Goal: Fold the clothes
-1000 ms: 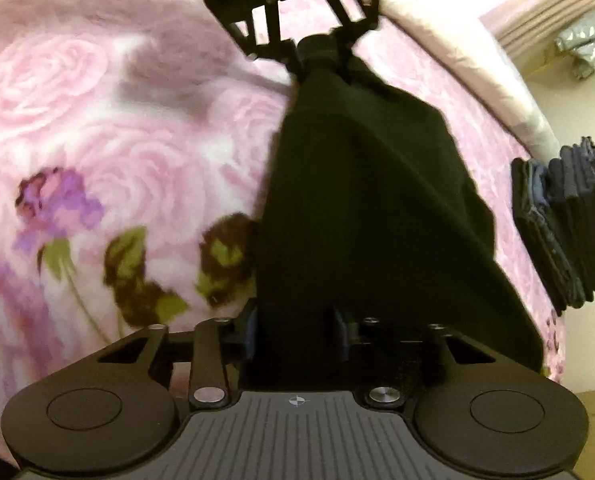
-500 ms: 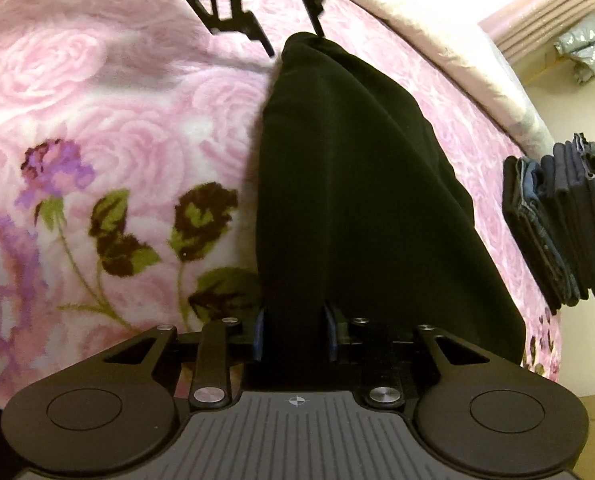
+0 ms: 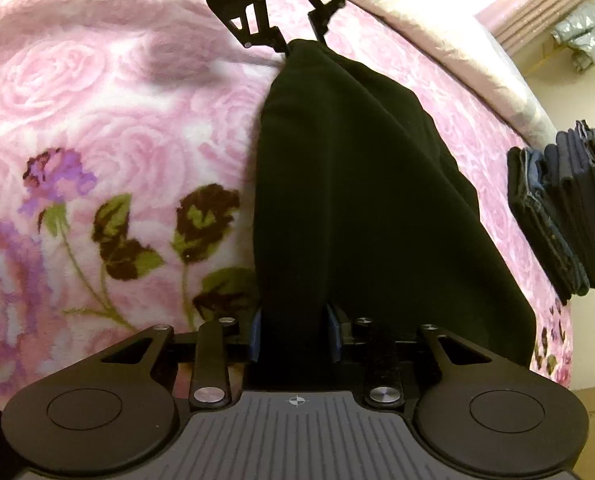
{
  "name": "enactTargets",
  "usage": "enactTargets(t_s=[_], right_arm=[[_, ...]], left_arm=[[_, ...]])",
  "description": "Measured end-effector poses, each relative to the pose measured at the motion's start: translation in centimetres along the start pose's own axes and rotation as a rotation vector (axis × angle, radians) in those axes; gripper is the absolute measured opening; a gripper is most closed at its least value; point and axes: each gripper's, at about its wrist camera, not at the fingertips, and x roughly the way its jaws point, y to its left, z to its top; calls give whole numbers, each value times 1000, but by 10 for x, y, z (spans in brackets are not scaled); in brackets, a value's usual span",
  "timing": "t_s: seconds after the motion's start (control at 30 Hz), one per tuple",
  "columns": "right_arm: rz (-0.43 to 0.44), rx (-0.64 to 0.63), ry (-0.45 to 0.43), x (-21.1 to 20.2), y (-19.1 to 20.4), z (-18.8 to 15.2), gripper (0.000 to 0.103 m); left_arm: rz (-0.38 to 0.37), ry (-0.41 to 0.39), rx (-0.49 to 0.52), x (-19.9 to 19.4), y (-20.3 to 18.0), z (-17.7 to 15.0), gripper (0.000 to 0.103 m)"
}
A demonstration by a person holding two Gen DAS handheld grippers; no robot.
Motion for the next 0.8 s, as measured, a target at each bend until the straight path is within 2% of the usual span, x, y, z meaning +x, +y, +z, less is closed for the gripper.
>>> enactTargets(t_s=[0.07,0.13,0.2,0.3,0.37,0.5,0.57,0.63,0.7,0.77,0.8], right_arm=[[17,26,1,-4,-5,1,31],[30,61,8,-11,-11,0,47],[41,95,14,-20,-19,-2,55],[49,130,15,-36,-27,-6,55],[46,157,8,-49,-32,-7,55],[25,234,-59,-68,-51,-4,55],[11,272,-67,-59,-66,0,55],[0,321,-71,-45,-83,5,55],[0,396,-97,-25,-104,9,55],[27,453,-102,-7,-119,5,55],[27,474,-91,-3,-124,-3,55]], left_arm=[[-23,12,-49,-12,7,-4,29],[-64,28,-134,-26,18,-8,29],[-101,36,-268,-40,36,-11,32],[-150,19,-538,-57,71,-15,34],[-157,-19,-630,-63,90,-5,34],[-204,-110,-695,-56,106,37,33],[-239,-133,-726,-41,112,57,32],[-253,-132,-727,-20,115,73,29],[-261,-93,-721,2,114,81,28],[-264,-50,-719,26,111,77,33],[-266,-43,-728,34,109,72,40]])
